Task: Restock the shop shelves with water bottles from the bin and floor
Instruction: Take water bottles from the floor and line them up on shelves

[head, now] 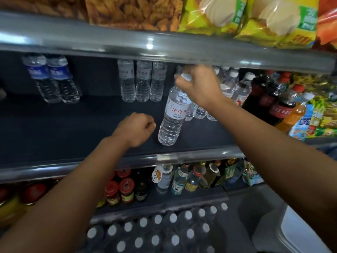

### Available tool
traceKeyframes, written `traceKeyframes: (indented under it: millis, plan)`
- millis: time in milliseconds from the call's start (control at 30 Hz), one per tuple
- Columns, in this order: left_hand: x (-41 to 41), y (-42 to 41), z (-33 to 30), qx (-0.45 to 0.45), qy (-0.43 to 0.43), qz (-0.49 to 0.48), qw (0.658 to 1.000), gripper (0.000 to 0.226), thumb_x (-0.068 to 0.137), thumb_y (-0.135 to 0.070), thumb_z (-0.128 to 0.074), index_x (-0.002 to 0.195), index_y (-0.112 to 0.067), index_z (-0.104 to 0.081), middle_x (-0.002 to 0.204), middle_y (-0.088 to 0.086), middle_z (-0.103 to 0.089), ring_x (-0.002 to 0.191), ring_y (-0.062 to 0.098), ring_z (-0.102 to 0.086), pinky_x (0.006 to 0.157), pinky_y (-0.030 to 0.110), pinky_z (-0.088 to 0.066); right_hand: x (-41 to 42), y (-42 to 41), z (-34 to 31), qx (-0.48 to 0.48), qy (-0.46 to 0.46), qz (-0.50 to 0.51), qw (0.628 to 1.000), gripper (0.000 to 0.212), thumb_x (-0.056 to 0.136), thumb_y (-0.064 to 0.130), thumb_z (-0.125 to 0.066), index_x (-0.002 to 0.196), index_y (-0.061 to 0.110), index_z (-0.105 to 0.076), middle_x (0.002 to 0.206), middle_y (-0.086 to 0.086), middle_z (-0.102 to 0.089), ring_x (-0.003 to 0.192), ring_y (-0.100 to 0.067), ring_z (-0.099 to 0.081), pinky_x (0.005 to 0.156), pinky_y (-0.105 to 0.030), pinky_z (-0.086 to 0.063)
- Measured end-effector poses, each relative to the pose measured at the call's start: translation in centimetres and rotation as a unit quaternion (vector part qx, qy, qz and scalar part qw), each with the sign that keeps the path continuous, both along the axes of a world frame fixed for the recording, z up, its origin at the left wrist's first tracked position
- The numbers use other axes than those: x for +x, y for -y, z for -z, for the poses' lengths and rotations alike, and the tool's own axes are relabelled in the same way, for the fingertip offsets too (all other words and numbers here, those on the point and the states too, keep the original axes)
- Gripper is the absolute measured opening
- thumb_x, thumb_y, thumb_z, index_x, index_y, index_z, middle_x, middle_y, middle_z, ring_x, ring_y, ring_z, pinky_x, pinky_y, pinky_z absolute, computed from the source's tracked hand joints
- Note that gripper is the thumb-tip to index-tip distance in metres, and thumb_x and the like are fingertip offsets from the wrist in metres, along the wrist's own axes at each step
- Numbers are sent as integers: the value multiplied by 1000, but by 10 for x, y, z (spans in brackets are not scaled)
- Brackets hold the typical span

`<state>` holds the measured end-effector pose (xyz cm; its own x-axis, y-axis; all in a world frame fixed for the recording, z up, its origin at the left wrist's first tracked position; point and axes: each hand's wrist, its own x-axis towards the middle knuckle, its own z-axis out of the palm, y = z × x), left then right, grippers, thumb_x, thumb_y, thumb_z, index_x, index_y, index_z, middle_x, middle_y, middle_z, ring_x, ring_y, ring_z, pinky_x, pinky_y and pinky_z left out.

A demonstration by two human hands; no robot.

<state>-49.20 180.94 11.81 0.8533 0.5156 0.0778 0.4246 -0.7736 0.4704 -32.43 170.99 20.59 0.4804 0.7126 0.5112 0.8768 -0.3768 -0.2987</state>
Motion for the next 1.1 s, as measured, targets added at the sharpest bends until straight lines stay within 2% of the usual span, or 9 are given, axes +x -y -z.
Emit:
traceKeyframes:
  millis: [67, 100, 167, 200, 333, 600, 667, 833, 1100]
  plan:
    - [5, -8, 1, -1, 0, -6, 1000, 23, 96, -32, -48, 84, -19, -63, 84, 4, -65, 83, 30, -61, 78, 43, -52, 11, -18, 2, -5, -11, -5, 1000, 34, 88, 39, -54, 65, 14, -53, 63, -3, -55, 62, -21, -53, 53, -28, -38]
    - [9, -12, 2, -1, -1, -8, 1000, 23, 96, -31, -48, 86, -19, -64, 86, 5, -65, 84, 30, -61, 79, 44, -52, 18, -28, 3, -3, -18, -17, 1000, 27, 88, 39, -53, 79, 14, -61, 79, -5, -64, 75, -22, -59, 63, -30, -46]
    - [16, -21, 6, 2, -2, -17, 1000, 22, 96, -31, -48, 91, -19, -66, 92, 6, -66, 88, 30, -61, 81, 44, -52, 31, -50, 6, 8, -61, -40, 997, 27, 89, 37, -54, 101, 15, -64, 105, -3, -69, 93, -19, -62, 81, -35, -51]
    - [19, -25, 8, 5, -5, -22, 1000, 22, 96, -30, -47, 92, -19, -66, 93, 6, -66, 89, 31, -61, 81, 44, -52, 37, -60, 7, 7, -76, -45, 996, 26, 89, 36, -55, 103, 15, -64, 108, -2, -68, 96, -19, -62, 85, -37, -52]
    - [32, -41, 23, 23, -16, -41, 999, 22, 97, -32, -45, 83, -22, -58, 94, 9, -64, 91, 33, -60, 83, 44, -51, 63, -100, 18, -18, -27, -56, 998, 14, 91, 32, -52, 90, 21, -60, 90, 5, -61, 85, -18, -60, 75, -30, -50]
    - [50, -59, 60, 44, -30, -78, 996, 26, 98, -34, -42, 86, -19, -60, 80, 3, -59, 87, 31, -60, 81, 41, -51, 103, -165, 28, -59, 47, -1, 997, 36, 92, 40, -53, 99, 7, -67, 99, -15, -66, 93, -29, -64, 65, -28, -38]
    - [52, -59, 68, 46, -33, -85, 995, 27, 97, -34, -43, 88, -17, -61, 84, 6, -62, 88, 32, -59, 81, 40, -51, 108, -174, 28, -55, 62, -2, 997, 41, 93, 41, -51, 104, 5, -65, 105, -18, -65, 98, -31, -63, 67, -29, -39]
    - [57, -59, 76, 41, -38, -92, 994, 26, 97, -34, -45, 73, -22, -48, 87, 10, -62, 89, 36, -59, 79, 40, -50, 115, -190, 26, -64, 84, -8, 994, 45, 96, 42, -47, 119, 5, -59, 122, -18, -60, 112, -32, -57, 77, -31, -42]
    - [72, -61, 75, 55, -26, -95, 994, 23, 96, -36, -44, 86, -22, -59, 95, 12, -66, 97, 38, -59, 84, 43, -50, 130, -191, 23, -107, 96, -48, 988, 43, 97, 35, -48, 120, -1, -58, 126, -21, -58, 116, -33, -53, 88, -33, -41]
